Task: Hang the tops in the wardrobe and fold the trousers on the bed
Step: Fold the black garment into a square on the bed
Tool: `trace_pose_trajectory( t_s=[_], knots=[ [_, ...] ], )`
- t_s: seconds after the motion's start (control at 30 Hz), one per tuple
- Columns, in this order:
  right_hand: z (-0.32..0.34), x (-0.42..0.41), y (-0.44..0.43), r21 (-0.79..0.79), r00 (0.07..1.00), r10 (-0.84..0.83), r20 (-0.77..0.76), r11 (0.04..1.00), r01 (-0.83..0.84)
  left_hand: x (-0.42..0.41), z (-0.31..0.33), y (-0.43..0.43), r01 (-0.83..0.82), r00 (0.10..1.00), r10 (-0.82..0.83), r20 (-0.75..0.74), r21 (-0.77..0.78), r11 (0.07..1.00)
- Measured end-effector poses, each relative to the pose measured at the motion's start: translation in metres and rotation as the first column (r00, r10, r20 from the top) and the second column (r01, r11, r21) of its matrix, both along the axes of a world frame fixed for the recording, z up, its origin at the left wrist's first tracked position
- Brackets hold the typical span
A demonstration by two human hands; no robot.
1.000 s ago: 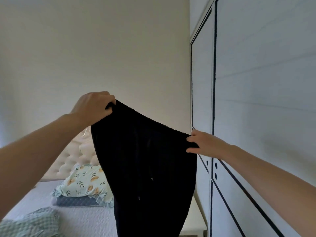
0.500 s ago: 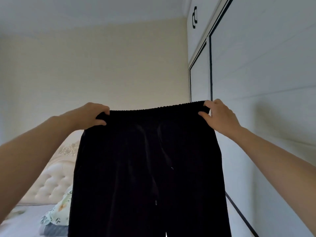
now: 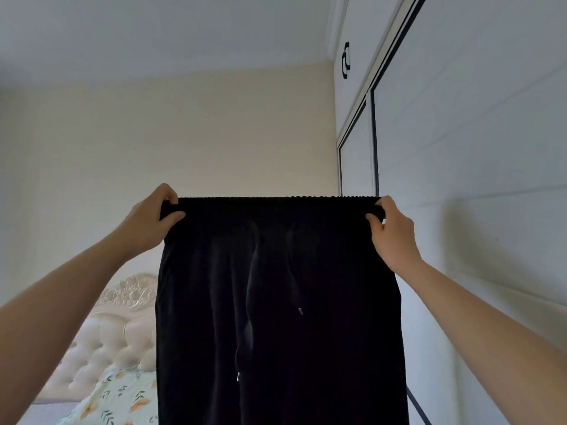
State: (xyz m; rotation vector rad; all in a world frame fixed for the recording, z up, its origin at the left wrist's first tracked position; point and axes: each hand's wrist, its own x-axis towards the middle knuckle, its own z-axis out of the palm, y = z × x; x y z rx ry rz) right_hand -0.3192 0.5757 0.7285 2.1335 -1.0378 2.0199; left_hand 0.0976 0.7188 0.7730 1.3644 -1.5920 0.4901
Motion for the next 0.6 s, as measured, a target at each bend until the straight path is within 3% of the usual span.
trace_pose_trajectory(
  t_s=[0.13,0.3,0.6],
  knots=[
    [0.021,0.014,-0.010,-0.045,0.993,-0.038,0.108,0.998,0.043,-0.011,0.012,-0.016,0.112,0.967,-0.146,-0.207,-0.170,0.979],
    [0.030,0.025,-0.033,-0.027,0.993,-0.034,0.110,0.999,0.037,-0.012,0.004,-0.050,0.205,0.834,-0.311,-0.455,-0.269,0.941],
    [0.011,0.043,-0.120,0.129,0.998,0.041,0.056,0.991,-0.048,0.053,-0.037,-0.144,0.213,0.841,-0.198,-0.503,-0.028,0.977]
  ],
)
